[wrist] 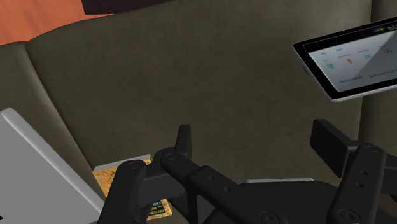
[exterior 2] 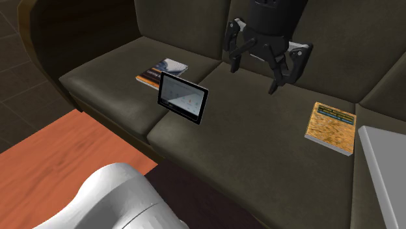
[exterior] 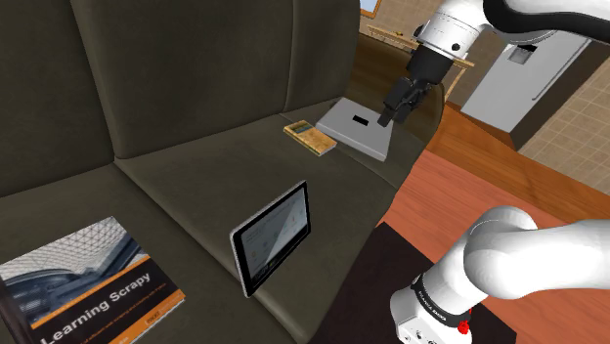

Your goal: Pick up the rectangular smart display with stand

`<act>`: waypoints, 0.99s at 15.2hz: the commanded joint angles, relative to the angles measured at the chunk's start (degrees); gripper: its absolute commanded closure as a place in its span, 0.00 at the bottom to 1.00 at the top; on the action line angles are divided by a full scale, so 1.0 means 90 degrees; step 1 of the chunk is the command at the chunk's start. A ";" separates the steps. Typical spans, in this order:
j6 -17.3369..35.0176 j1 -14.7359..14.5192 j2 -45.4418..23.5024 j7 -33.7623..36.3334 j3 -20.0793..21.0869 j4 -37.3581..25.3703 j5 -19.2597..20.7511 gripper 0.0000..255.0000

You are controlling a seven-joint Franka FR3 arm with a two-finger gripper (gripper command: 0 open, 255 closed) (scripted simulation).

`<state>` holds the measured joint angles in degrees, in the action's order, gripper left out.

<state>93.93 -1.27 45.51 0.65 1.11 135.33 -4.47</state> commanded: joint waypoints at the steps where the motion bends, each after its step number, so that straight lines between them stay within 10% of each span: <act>1: 0.0000 0.0000 0.0000 0.0000 0.0000 0.0000 0.0000 0.00; 15: -0.0349 0.1623 -0.1890 0.7722 0.3903 -0.0800 -0.1048 0.00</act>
<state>91.14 11.82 30.93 64.31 33.94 129.68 -13.64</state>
